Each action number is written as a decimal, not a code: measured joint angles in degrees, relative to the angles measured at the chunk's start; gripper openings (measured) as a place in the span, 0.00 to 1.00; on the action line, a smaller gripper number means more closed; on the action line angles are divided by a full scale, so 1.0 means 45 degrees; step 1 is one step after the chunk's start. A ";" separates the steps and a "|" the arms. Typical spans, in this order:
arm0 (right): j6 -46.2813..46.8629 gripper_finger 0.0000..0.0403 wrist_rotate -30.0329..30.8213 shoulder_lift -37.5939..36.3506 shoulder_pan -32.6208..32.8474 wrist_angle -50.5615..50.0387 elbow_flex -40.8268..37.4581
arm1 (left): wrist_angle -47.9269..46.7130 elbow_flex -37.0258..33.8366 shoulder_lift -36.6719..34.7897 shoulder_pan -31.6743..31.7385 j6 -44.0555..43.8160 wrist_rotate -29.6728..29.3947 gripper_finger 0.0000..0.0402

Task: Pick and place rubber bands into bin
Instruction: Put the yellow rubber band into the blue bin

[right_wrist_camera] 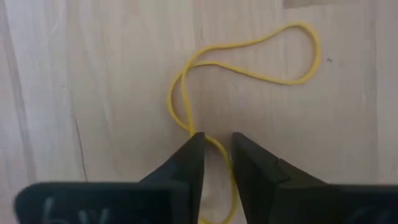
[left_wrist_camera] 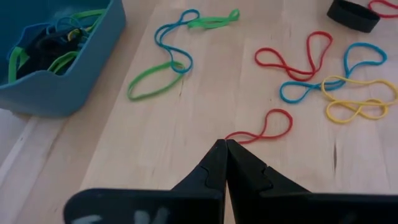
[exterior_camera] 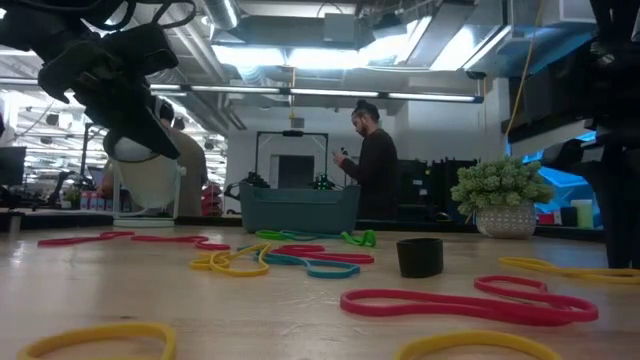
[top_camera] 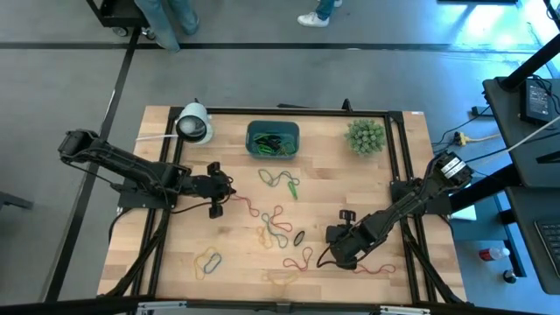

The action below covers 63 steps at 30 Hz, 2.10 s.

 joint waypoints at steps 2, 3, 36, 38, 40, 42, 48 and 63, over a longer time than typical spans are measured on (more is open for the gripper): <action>-0.0284 0.12 -0.0238 0.0008 -0.0002 0.0016 -0.0004 | 0.0020 0.0000 0.0000 0.0000 0.0000 0.0005 0.00; -0.0489 0.07 -0.0375 0.0008 -0.0015 0.0024 -0.0004 | 0.0020 0.0000 0.0000 0.0000 0.0000 0.0005 0.00; -0.2924 0.00 0.4850 -0.6427 -0.4002 -0.6612 0.2118 | 0.0345 0.0000 0.0005 0.0000 0.0000 -0.0853 0.01; -0.4359 0.00 0.4883 -0.6422 -0.4999 -0.6143 0.2617 | 0.0340 0.0000 0.0005 0.0005 -0.0002 -0.1000 0.00; -0.5945 0.00 0.4884 -0.6422 -0.5983 -0.5247 0.3020 | 0.0360 0.0000 0.0005 0.0002 0.0000 -0.1126 0.00; -0.7501 0.00 0.4838 -0.6421 -0.6967 -0.4121 0.3324 | 0.0401 0.0000 0.0005 0.0005 0.0000 -0.1258 0.01; -1.1261 0.00 0.2961 -0.6390 -0.9809 0.0296 0.3507 | 0.0403 0.0000 0.0005 0.0004 0.0000 -0.1332 0.00; -1.1907 0.00 -0.1588 -0.1780 -1.3182 0.5523 0.3718 | 0.0403 0.0000 0.0005 0.0005 0.0000 -0.1331 0.01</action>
